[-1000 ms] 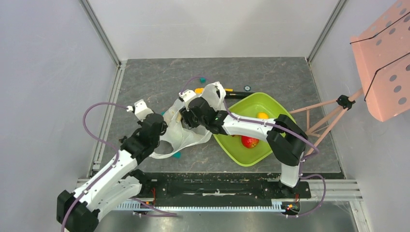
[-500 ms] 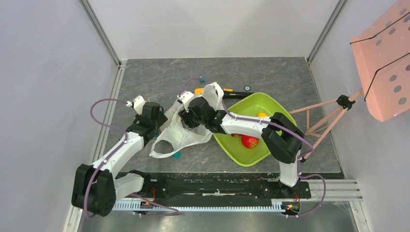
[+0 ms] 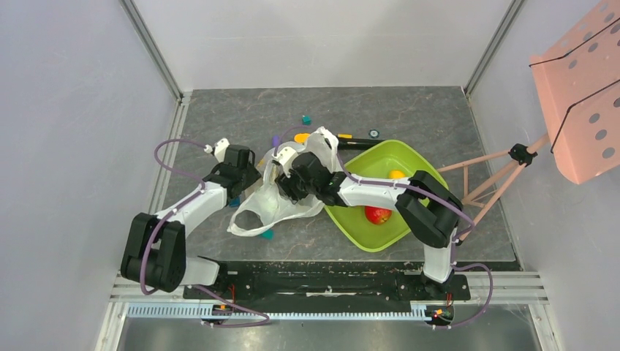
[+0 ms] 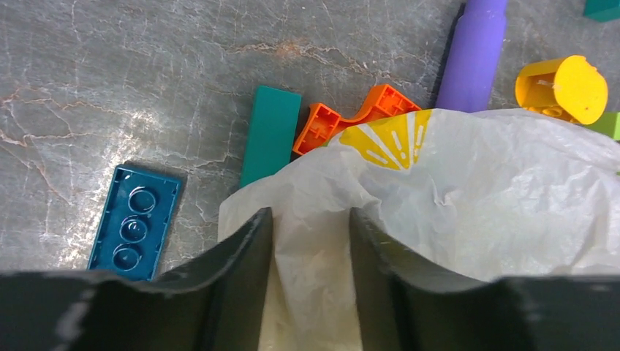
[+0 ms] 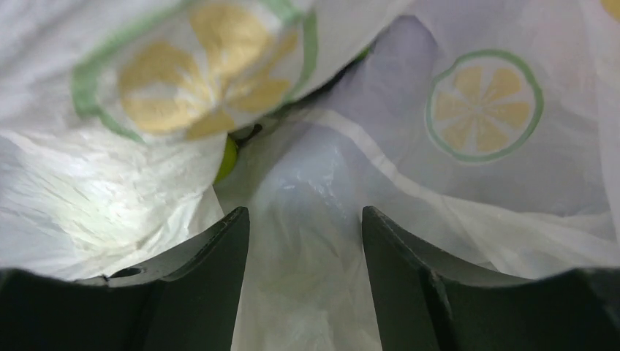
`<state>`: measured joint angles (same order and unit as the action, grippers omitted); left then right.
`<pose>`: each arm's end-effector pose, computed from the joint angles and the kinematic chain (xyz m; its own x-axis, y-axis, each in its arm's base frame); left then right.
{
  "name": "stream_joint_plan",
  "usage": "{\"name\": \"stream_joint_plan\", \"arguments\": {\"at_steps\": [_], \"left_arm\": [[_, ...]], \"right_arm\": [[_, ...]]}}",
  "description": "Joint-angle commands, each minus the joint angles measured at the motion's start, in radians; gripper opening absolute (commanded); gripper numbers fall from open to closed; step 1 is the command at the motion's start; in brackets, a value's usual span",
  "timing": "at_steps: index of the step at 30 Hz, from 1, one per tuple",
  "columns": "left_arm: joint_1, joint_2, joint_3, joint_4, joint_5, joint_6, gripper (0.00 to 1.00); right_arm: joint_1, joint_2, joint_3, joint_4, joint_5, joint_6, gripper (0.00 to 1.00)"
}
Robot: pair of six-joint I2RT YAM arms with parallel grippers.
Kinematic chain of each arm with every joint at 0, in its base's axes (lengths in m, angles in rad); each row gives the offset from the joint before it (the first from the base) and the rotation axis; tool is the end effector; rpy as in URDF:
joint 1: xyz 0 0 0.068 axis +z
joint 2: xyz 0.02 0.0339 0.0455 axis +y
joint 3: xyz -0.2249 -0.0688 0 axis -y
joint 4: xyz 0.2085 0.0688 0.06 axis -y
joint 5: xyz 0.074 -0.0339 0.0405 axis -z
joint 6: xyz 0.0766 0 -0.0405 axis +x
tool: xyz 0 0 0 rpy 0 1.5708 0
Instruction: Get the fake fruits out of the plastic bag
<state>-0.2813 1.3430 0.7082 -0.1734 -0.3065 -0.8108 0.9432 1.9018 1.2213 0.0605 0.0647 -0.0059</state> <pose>0.2699 -0.0539 0.1509 -0.5252 -0.5676 -0.6340 -0.4591 0.8163 -0.3504 0.2479 0.3333 0.1542 -0.3366 -0.4740 -0.8136 -0.7788 0.6258 -0.0424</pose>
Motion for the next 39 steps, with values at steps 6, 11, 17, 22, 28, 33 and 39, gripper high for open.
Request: {"name": "stream_joint_plan", "arguments": {"at_steps": [6, 11, 17, 22, 28, 33, 39], "left_arm": [[0.005, 0.062, 0.046, 0.09, 0.028, 0.004, 0.07], [0.005, 0.096, 0.052, 0.162, 0.128, 0.086, 0.02], [0.004, 0.103, 0.003, 0.332, 0.295, 0.136, 0.02], [0.004, 0.136, -0.007, 0.378, 0.386, 0.167, 0.02], [0.004, 0.166, -0.007, 0.403, 0.437, 0.179, 0.02], [0.002, 0.17, -0.018, 0.422, 0.462, 0.185, 0.02], [0.003, 0.151, -0.038, 0.421, 0.445, 0.19, 0.02]], "right_arm": [[-0.033, -0.085, -0.058, 0.075, -0.125, -0.102, 0.66], [-0.037, -0.079, -0.045, 0.077, -0.159, -0.163, 0.76], [-0.04, -0.061, -0.025, 0.098, -0.158, -0.216, 0.87], [-0.047, -0.017, 0.022, 0.095, -0.132, -0.236, 0.95], [-0.056, 0.069, 0.119, 0.055, -0.137, -0.266, 0.98], [-0.069, 0.138, 0.189, 0.025, -0.136, -0.279, 0.98], [-0.093, 0.21, 0.242, -0.013, -0.148, -0.267, 0.98]]}}
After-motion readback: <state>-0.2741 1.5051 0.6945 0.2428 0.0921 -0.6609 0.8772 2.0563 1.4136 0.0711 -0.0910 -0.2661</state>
